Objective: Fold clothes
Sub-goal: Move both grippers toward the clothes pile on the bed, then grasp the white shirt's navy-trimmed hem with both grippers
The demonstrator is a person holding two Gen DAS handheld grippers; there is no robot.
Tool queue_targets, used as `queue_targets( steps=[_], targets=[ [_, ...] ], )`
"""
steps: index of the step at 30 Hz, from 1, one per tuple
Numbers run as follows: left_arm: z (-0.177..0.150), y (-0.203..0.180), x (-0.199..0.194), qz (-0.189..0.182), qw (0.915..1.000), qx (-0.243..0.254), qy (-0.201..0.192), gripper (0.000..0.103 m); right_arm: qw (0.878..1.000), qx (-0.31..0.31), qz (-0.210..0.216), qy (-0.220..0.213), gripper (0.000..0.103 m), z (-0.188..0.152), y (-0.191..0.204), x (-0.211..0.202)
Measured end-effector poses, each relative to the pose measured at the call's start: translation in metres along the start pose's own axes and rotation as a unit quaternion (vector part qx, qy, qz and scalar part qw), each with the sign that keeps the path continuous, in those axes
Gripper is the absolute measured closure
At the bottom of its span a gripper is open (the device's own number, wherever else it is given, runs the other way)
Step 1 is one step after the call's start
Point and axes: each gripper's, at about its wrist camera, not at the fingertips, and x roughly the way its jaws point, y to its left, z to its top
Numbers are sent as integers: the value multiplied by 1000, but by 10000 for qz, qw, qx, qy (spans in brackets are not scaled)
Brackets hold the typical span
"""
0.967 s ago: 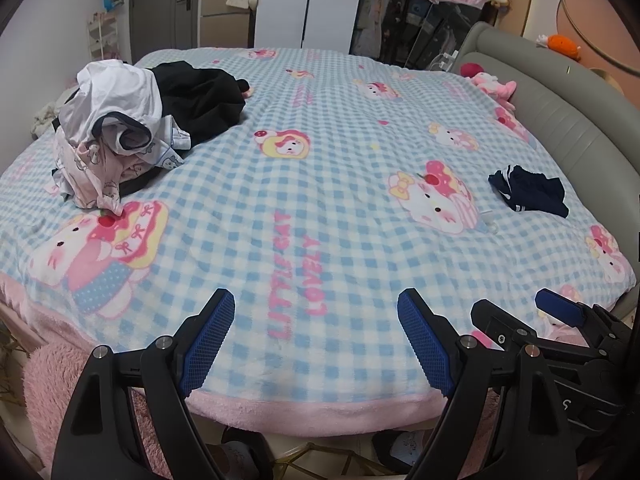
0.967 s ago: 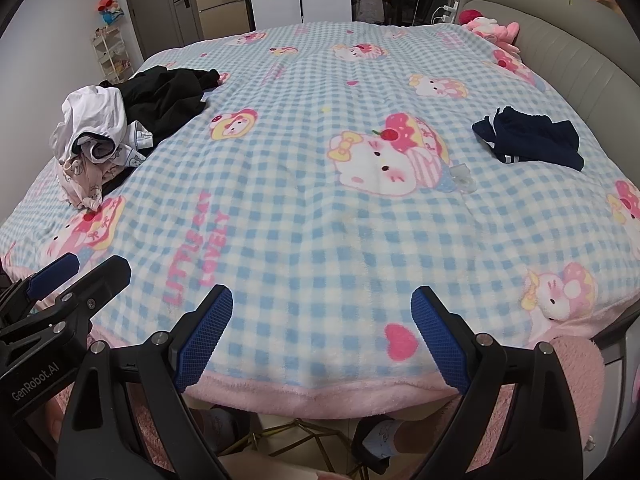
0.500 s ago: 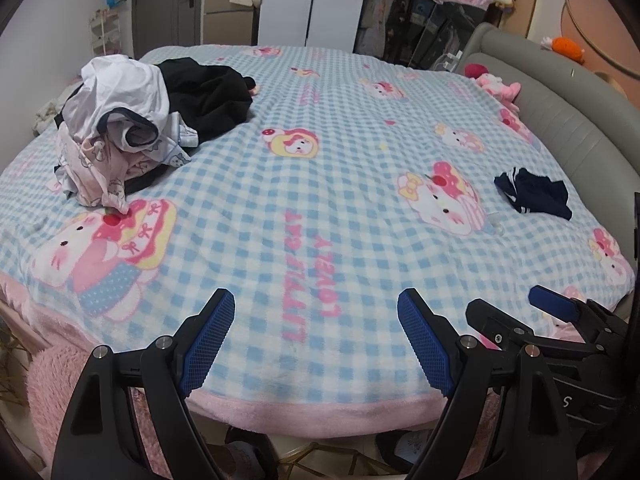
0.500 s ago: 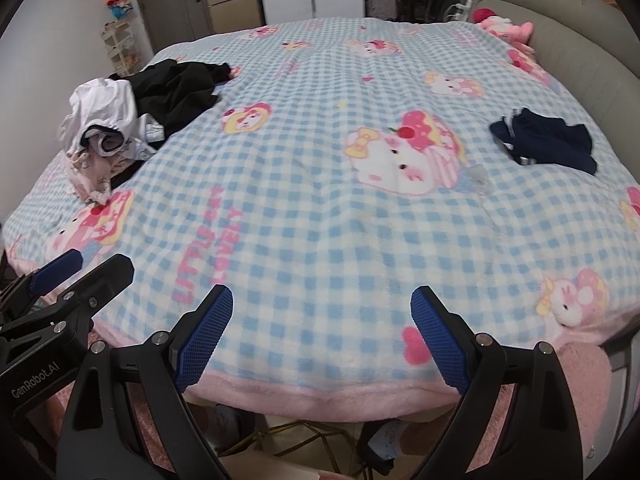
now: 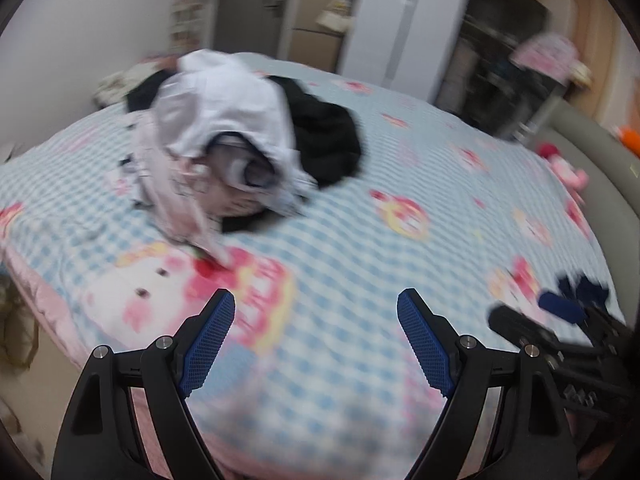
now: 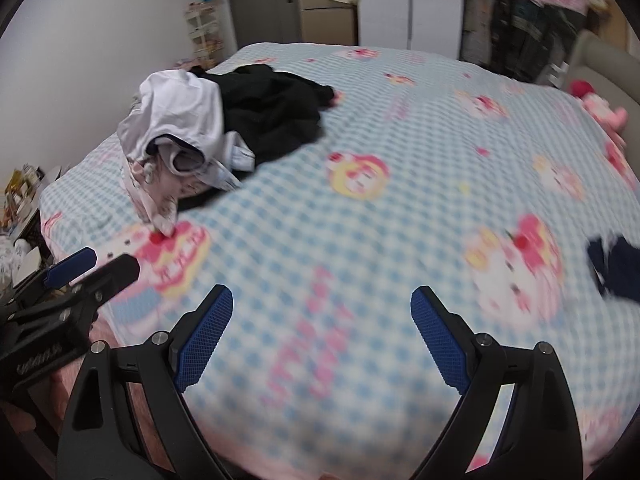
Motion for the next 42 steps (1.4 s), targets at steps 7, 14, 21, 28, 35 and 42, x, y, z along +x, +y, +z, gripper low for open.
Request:
queue_targets(
  steps=[7,14,21,28,35,42],
  targets=[
    [62,60,68,542,9969,-554,-165,33,9990,-265,294,203,18,60,61,78],
    [117,115,112,602,9919,-1068,-340,26,9977,-560,377,68,18,109,119,150],
    [139,127,145,439,9951,-859,-196,67,9950,-383,801,460,31,138,149,220],
    [127,108,123,115,9986,-379,-340,98,9916,-638,1028,449,99,141,160,222],
    [108,66,92,-263,9990,-11,-370,99,9944,-892,555,-135,101,135,133,167],
    [63,3,58,-690,9959,575,-55,99,9962,-607,342,-515,101,112,76,96]
  ],
)
